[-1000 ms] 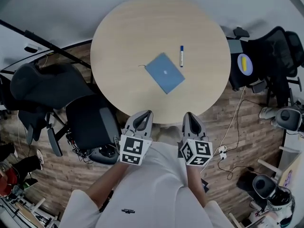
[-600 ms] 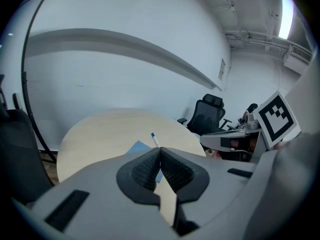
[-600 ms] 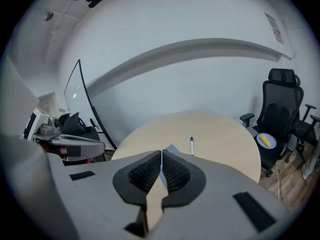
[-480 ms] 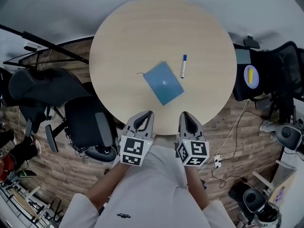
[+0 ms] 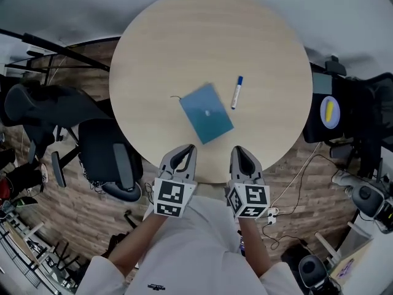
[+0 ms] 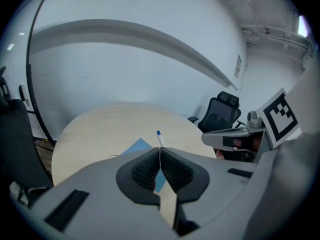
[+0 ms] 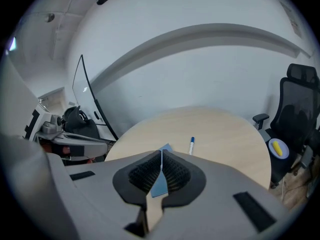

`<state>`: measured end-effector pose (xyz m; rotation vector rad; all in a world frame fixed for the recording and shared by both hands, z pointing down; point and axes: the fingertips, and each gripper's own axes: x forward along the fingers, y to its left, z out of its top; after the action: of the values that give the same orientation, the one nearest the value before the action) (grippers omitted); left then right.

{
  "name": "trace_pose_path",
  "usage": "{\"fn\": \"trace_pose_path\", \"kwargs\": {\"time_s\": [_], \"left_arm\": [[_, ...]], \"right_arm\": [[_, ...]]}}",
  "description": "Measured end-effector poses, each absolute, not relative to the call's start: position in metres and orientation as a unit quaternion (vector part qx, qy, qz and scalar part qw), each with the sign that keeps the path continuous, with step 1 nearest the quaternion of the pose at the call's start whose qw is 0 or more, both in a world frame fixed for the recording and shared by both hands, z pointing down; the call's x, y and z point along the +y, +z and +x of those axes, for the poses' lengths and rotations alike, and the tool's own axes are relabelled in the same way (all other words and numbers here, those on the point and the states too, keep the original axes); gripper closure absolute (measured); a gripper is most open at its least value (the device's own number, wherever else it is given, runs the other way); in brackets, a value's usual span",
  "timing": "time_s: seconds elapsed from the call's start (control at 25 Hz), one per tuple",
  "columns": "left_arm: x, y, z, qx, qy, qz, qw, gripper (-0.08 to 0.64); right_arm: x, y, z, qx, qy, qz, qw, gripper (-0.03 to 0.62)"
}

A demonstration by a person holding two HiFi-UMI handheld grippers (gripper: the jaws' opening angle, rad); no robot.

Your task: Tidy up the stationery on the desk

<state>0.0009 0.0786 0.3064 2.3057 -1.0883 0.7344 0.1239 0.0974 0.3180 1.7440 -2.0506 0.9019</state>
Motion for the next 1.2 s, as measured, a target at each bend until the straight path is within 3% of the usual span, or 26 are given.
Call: {"fn": "trace_pose_path", "kwargs": {"time_s": [1.04,1.16,1.2], "left_arm": [[0.058,0.435,0.0,-0.446,0.288,0.791,0.305,0.535],[0.058,0.448,0.002,-0.438,0.288,0.79,0.317,0.446],[0.057,0.453,0.002,-0.437,0.288,0.79,0.321,0.436]], "right_arm": [[0.052,0.436,0.118,-0.755,0.333,0.525,0.21,0.551],[0.047,0.446,0.113,-0.758,0.334,0.516,0.22,0.466],[0.046,0.449,0.112,-0.758,0.334,0.514,0.222,0.465]]}}
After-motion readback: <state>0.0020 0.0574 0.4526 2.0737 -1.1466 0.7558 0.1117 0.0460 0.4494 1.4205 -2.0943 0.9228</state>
